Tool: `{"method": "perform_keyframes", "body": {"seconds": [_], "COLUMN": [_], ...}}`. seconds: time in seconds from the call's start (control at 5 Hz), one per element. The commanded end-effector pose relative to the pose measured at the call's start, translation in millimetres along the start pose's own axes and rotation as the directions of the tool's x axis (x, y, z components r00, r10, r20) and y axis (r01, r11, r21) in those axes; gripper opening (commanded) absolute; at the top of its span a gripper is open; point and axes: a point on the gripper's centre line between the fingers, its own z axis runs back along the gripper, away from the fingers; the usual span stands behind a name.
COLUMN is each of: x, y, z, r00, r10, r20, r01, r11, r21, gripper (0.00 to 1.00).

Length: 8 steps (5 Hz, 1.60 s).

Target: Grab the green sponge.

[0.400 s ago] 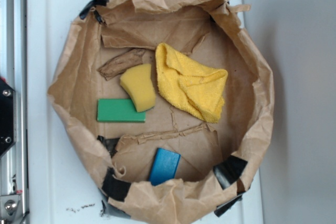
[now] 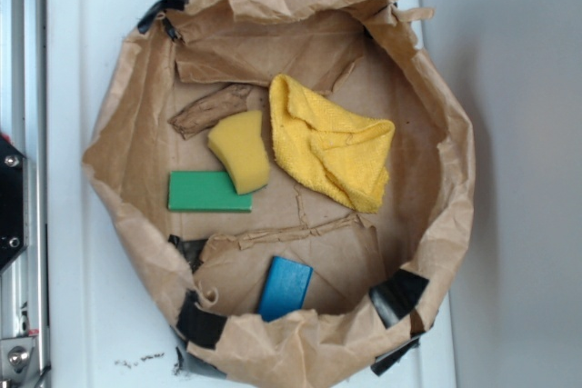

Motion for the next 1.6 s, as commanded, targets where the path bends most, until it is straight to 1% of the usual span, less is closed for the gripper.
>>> {"method": "perform_keyframes", "body": {"seconds": [0.0,0.2,0.8,1.0,1.2,1.4], "x": [92,113,113,133,134,140], "y": [-5,0,0,13,19,33], "z": [-23,-40,-40,-71,-83,-103], "r00": [0.991,0.996,0.996,0.99,0.946,0.871], "r10": [0.122,0.069,0.069,-0.133,-0.32,-0.491], "r20": [0.062,0.05,0.05,0.049,0.052,0.014], "r01": [-0.122,-0.068,-0.068,0.134,0.321,0.491], "r11": [0.993,0.998,0.998,0.991,0.947,0.87], "r21": [-0.003,-0.019,-0.019,-0.016,-0.021,-0.051], "gripper": [1.0,1.0,1.0,1.0,1.0,1.0]}}
